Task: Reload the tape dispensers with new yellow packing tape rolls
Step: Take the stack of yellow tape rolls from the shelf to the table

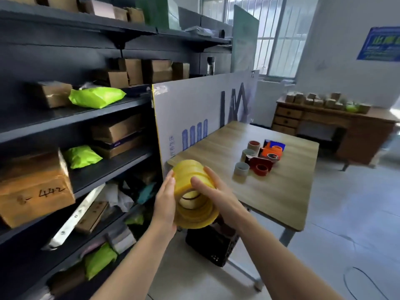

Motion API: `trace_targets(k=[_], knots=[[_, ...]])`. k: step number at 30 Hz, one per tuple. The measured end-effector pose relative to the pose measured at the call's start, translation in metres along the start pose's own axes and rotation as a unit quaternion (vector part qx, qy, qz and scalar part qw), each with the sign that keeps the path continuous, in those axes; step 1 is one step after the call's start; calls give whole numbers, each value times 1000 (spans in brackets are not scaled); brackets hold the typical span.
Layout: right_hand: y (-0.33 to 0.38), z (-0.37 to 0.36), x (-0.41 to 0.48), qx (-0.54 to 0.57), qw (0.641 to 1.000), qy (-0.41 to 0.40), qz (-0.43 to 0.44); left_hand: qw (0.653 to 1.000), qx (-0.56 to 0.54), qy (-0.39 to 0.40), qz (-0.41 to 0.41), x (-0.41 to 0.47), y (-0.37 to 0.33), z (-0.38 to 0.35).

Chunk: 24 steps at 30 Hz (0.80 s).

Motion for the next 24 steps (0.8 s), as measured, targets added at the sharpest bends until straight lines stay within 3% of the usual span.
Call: trace_targets(k=[8,17,24], knots=[[-59,161,22,-23,996,-52,-72,990,-32,51,127,47,86,-154],[-112,287,79,-51,989,-65,-123,969,-16,72,235,123,158,-271],[-152,364,147,-59,981,-59,-175,969,2,52,240,205,191,-337]])
Point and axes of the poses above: each hand's wrist, its own x-axis towards the middle knuckle, its own z-axis out of the back of the hand, y = z × x, the point moved 10 cm from there along x, towards the middle knuckle, and after that the axes turned 6 degrees about z, right-handed, at the moved point
